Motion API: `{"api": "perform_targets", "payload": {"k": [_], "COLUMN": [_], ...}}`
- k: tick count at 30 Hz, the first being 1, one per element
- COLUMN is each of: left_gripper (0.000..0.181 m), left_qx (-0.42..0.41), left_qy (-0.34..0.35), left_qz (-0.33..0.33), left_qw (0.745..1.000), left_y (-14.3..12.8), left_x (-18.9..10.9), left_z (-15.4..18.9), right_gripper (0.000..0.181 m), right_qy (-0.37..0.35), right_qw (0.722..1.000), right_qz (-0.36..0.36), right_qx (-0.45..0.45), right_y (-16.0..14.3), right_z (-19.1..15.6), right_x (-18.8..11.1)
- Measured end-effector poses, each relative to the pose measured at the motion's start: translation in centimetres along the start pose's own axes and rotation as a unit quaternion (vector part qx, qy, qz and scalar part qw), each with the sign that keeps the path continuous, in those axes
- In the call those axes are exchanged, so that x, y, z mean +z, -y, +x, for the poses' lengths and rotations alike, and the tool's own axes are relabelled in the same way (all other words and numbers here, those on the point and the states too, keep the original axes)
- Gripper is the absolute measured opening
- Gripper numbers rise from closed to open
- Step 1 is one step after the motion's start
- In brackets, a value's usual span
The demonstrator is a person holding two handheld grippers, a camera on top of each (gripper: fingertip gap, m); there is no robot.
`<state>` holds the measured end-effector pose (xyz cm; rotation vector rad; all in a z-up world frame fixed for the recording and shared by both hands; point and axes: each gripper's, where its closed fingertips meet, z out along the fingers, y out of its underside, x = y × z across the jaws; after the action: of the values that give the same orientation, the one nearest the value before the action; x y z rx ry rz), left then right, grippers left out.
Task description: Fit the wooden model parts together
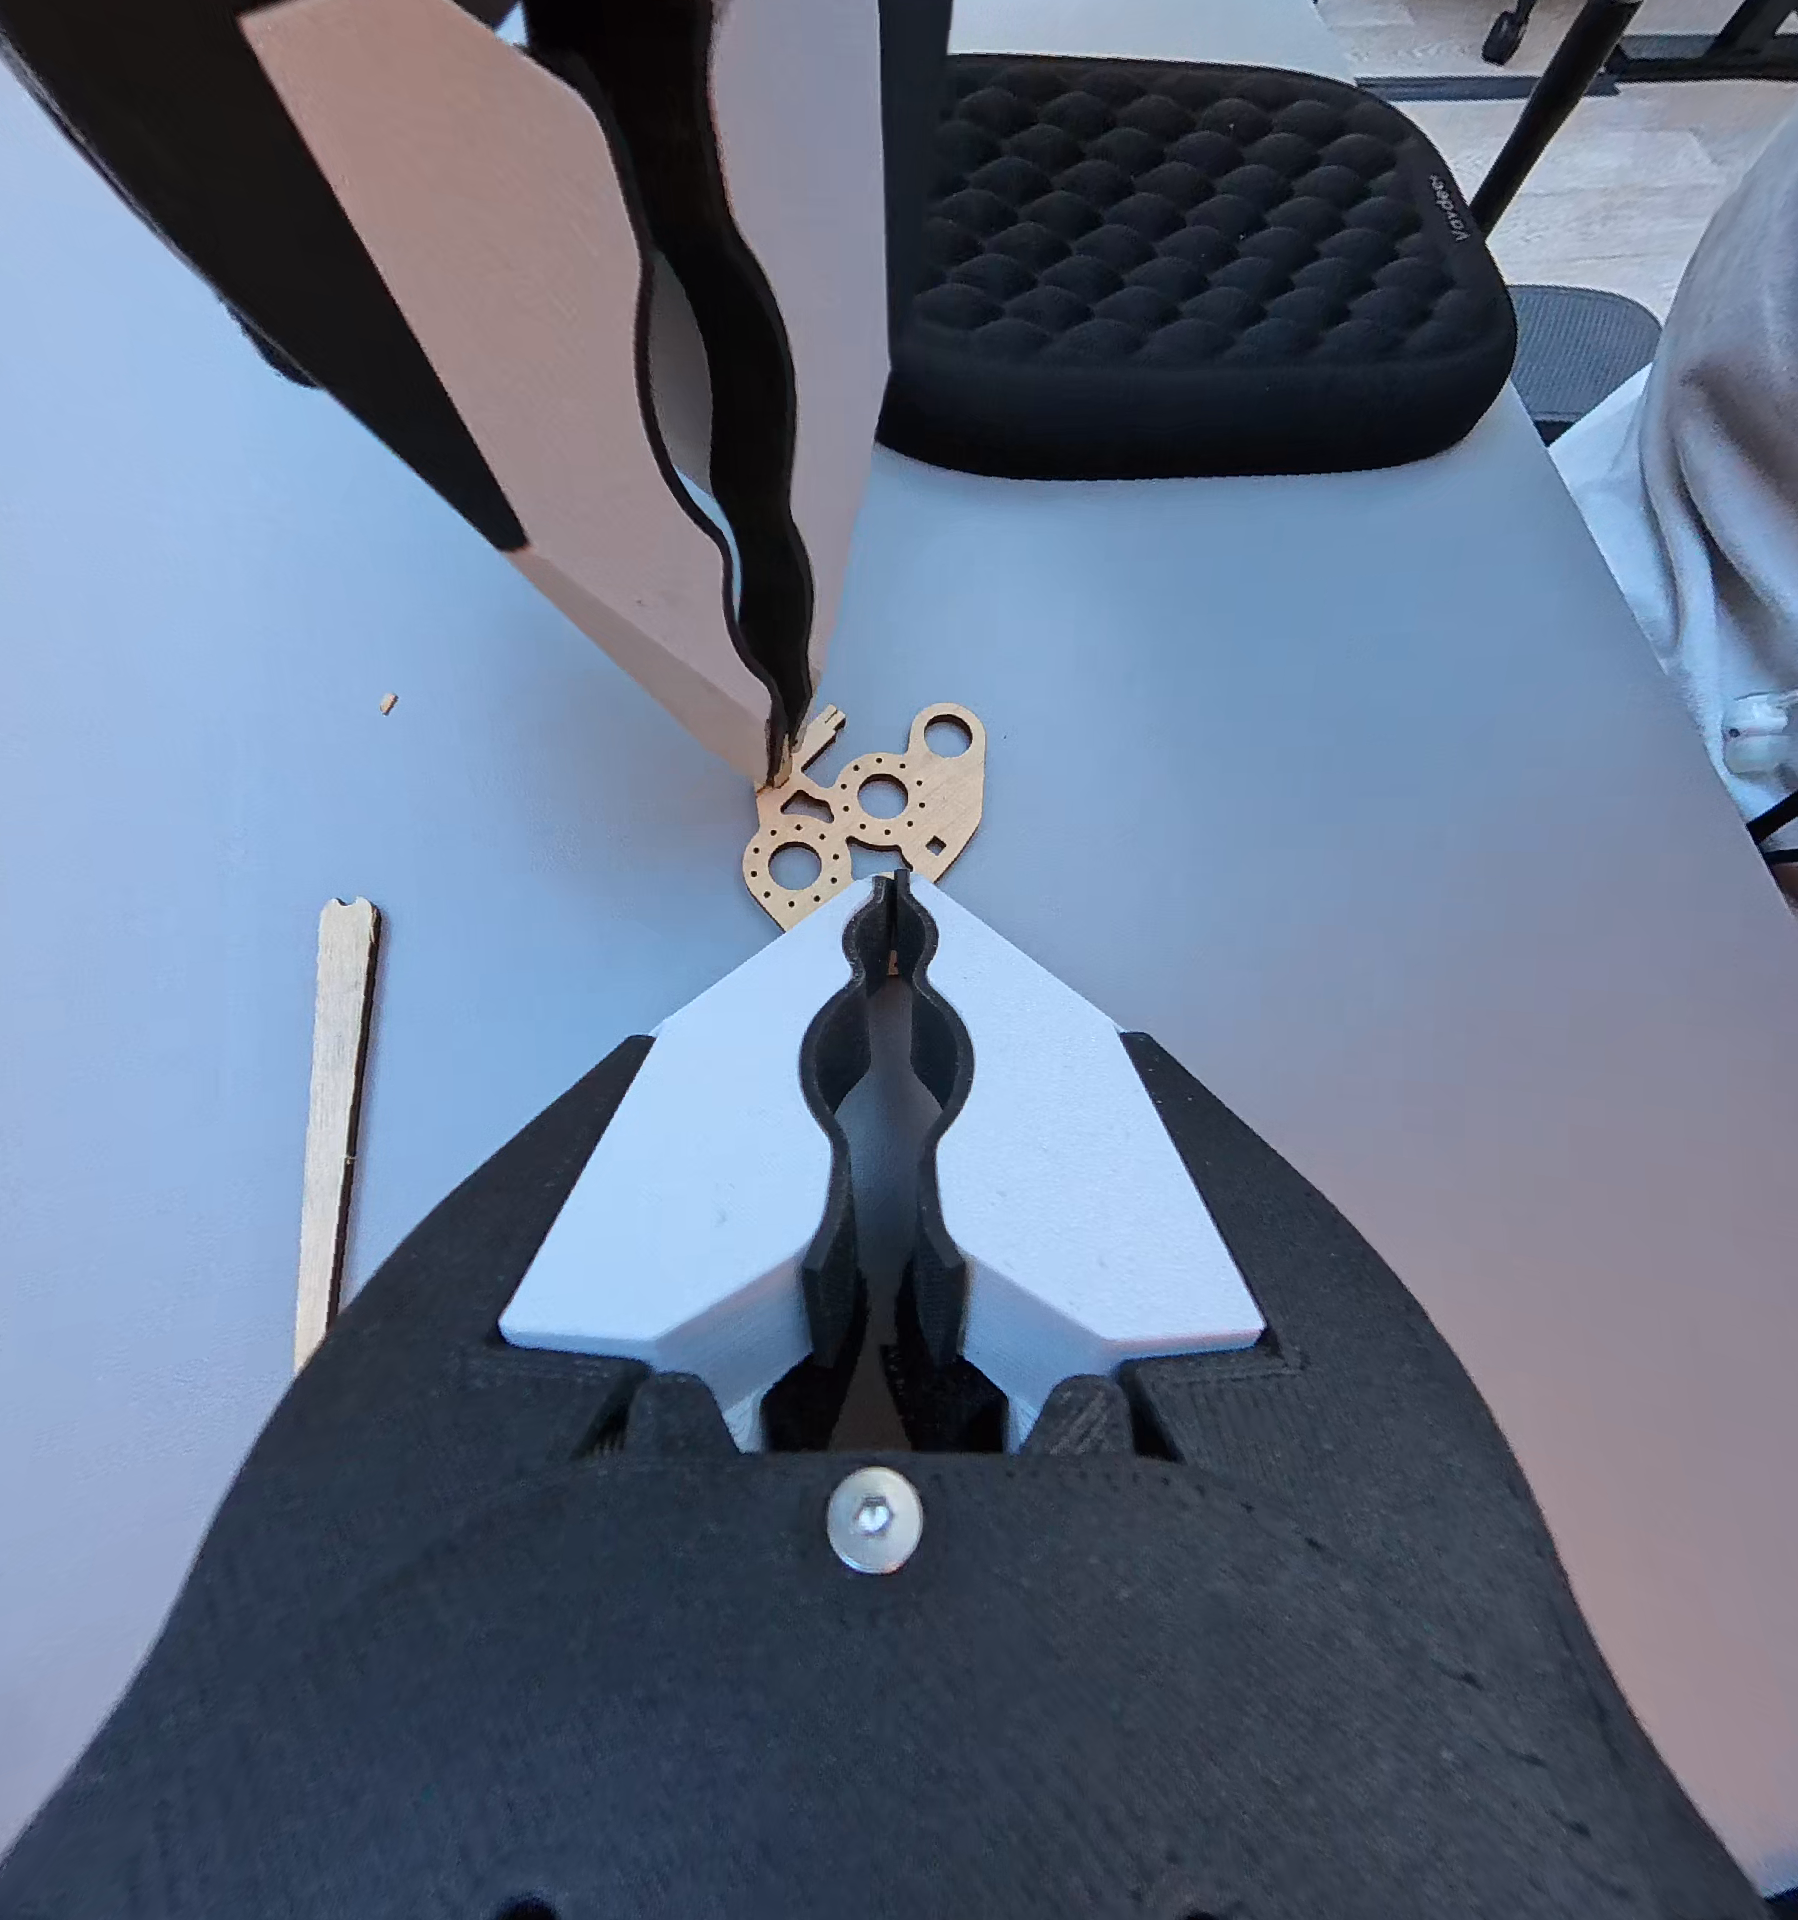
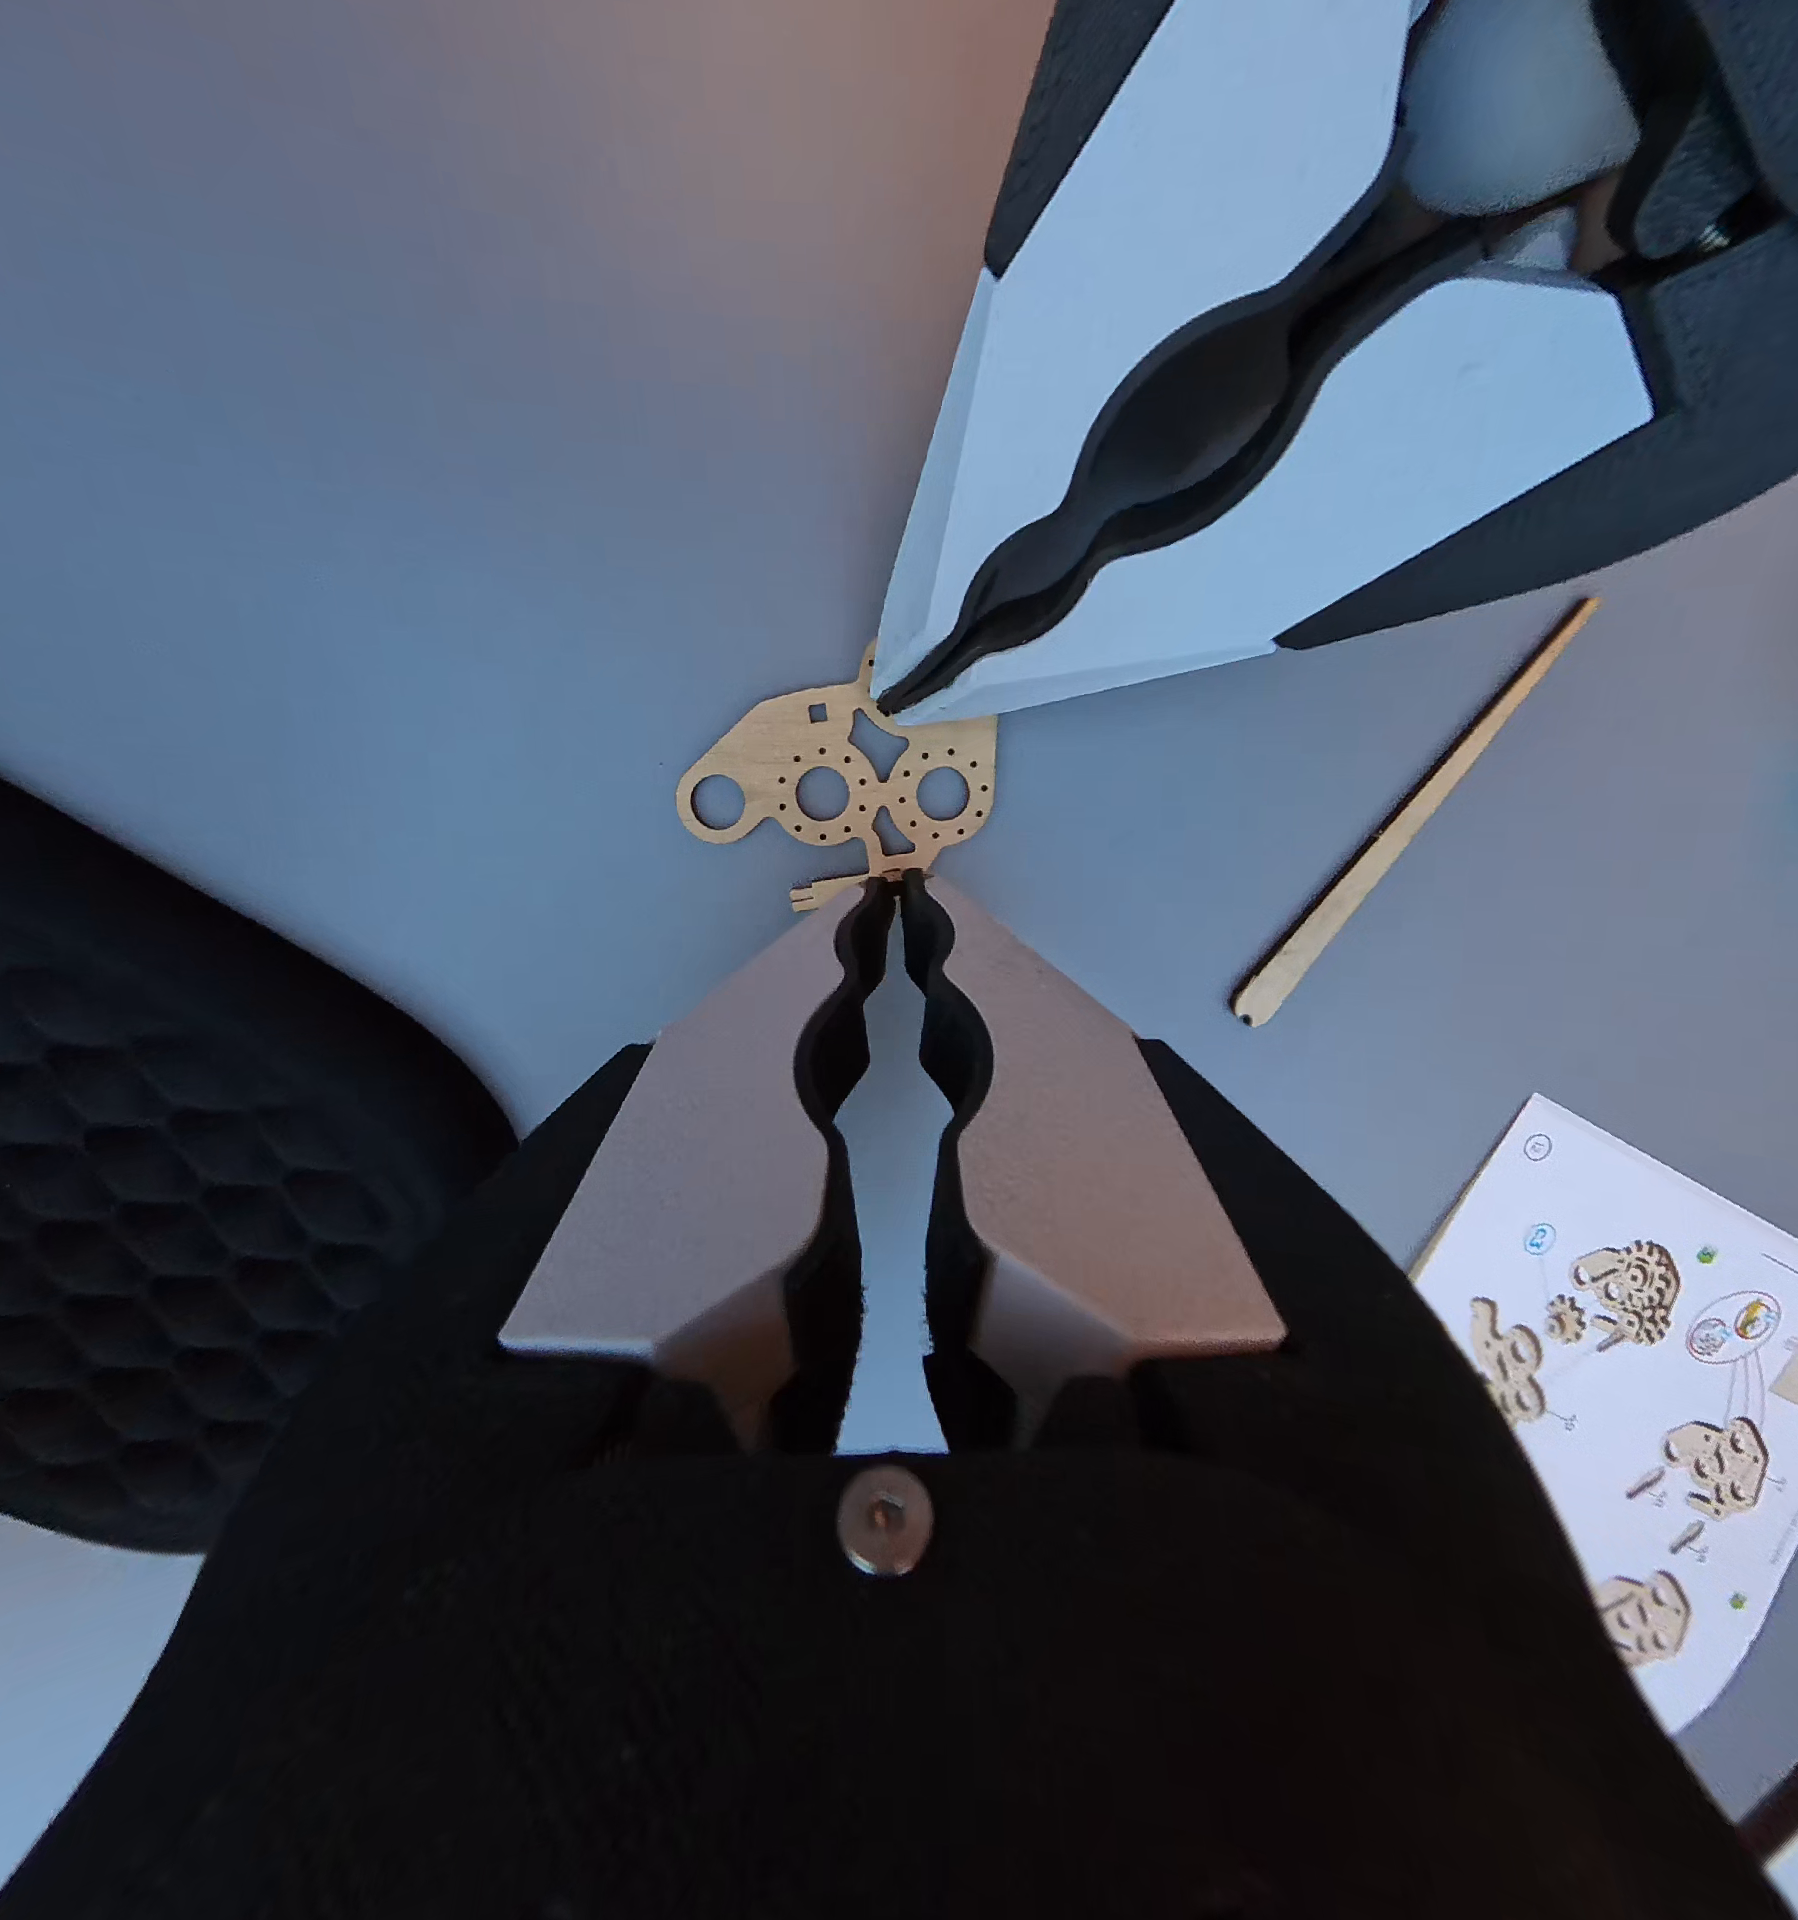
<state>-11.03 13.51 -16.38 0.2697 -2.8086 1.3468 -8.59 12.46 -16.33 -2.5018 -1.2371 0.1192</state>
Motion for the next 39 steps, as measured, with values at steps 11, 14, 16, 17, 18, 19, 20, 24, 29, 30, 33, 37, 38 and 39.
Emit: {"api": "perform_targets", "payload": {"k": [11, 14, 16, 17, 18, 19, 20, 24, 29, 30, 33, 37, 38, 39], "left_gripper": [0.0, 0.0, 0.0, 0.0, 0.0, 0.0, 0.0, 0.0, 0.0, 0.0, 0.0, 0.0, 0.0, 0.0], "left_qx": [-0.003, -0.003, -0.004, -0.004, -0.004, -0.004, -0.004, -0.006, -0.007, -0.007, -0.006, -0.008, -0.009, -0.01], "left_qy": [-0.001, 0.0, -0.001, -0.001, -0.001, -0.001, -0.001, -0.003, -0.004, -0.004, -0.003, -0.005, -0.006, -0.006], "left_qz": [0.0, 0.0, 0.0, 0.0, 0.0, 0.0, 0.0, 0.0, 0.0, 0.0, 0.0, 0.0, 0.0, 0.0], "left_qw": [1.0, 1.0, 1.0, 1.0, 1.0, 1.0, 1.0, 1.0, 1.0, 1.0, 1.0, 1.0, 1.0, 1.0], "left_y": [0.02, 0.02, 0.02, 0.02, 0.02, 0.02, 0.02, 0.02, 0.02, 0.02, 0.01, 0.01, 0.02, 0.01], "left_x": [0.0, 0.01, 0.01, 0.0, 0.0, 0.0, 0.0, 0.01, 0.0, 0.0, 0.0, -0.01, 0.0, -0.01], "left_z": [-0.02, -0.01, -0.01, -0.01, -0.01, -0.01, -0.01, -0.01, -0.01, -0.01, -0.01, -0.01, -0.01, -0.01], "right_gripper": [0.002, 0.002, 0.002, 0.002, 0.002, 0.002, 0.002, 0.002, 0.002, 0.002, 0.002, 0.002, 0.002, 0.002], "right_qy": [0.003, 0.003, -0.004, -0.007, -0.008, -0.008, -0.008, -0.01, -0.009, -0.012, -0.026, -0.023, -0.021, -0.023], "right_qw": [1.0, 1.0, 0.999, 0.999, 0.999, 0.999, 0.998, 0.997, 0.996, 0.996, 0.997, 0.996, 0.996, 0.996], "right_qz": [-0.009, -0.027, -0.04, -0.044, -0.047, -0.049, -0.052, -0.071, -0.081, -0.079, -0.071, -0.074, -0.076, -0.078], "right_qx": [-0.001, -0.011, -0.017, -0.018, -0.017, -0.018, -0.018, -0.03, -0.037, -0.036, -0.032, -0.034, -0.035, -0.037], "right_y": [-0.17, -0.27, -0.33, -0.31, -0.31, -0.3, -0.29, -0.26, -0.22, -0.22, -0.22, -0.22, -0.22, -0.23], "right_z": [-0.02, 0.0, 0.01, 0.0, 0.0, 0.0, 0.01, 0.0, 0.0, 0.01, 0.0, 0.02, 0.02, 0.03], "right_x": [0.01, 0.02, 0.02, 0.03, 0.03, 0.03, 0.04, 0.06, 0.09, 0.09, 0.09, 0.1, 0.1, 0.1]}}
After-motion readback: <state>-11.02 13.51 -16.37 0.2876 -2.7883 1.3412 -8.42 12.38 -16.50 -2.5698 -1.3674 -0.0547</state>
